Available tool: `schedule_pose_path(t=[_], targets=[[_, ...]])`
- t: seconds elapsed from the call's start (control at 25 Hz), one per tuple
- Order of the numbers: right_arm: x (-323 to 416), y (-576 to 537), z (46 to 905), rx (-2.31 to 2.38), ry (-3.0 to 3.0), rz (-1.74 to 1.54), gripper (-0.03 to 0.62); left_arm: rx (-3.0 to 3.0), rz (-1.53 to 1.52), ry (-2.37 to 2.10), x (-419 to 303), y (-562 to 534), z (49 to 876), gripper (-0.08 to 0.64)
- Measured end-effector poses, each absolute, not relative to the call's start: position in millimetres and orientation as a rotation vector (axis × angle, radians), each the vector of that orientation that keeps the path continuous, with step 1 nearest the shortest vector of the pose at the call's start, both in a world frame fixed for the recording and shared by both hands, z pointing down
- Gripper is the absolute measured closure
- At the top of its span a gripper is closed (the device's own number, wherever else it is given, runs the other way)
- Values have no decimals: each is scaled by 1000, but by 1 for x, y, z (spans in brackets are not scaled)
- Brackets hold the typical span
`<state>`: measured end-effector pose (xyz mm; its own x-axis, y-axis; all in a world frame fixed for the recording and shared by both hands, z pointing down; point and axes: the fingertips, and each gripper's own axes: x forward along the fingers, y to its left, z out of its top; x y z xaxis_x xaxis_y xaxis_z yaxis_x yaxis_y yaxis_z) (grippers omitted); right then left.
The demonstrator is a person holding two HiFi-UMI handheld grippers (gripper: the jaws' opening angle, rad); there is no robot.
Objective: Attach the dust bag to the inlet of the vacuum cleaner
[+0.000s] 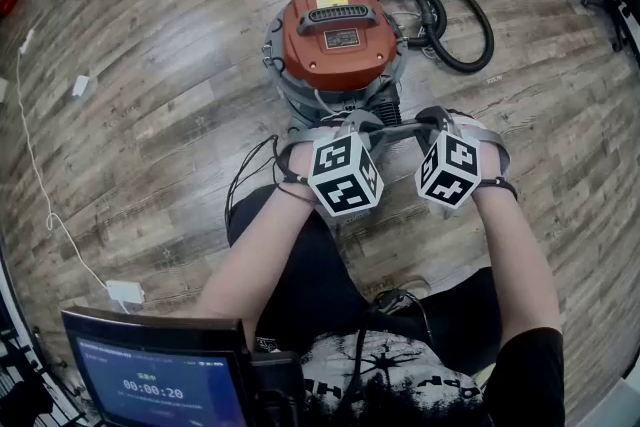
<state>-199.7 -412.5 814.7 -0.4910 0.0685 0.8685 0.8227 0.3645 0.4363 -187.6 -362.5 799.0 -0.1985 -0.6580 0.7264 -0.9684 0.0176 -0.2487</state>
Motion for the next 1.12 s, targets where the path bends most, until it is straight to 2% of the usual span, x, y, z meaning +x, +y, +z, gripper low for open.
schedule_pose_path(t=[0.4, 0.88, 1.12], targets=[[-196, -386, 798, -867, -1729, -1341, 561, 1568, 1006, -1870, -194, -341, 826, 535], [-214, -417, 823, -739, -1853, -1104, 557, 1583, 1033, -1920, -203, -368, 801, 535], [-216, -414, 821, -742, -1855, -1148, 557, 1591, 986, -1931, -206, -365, 806, 534]])
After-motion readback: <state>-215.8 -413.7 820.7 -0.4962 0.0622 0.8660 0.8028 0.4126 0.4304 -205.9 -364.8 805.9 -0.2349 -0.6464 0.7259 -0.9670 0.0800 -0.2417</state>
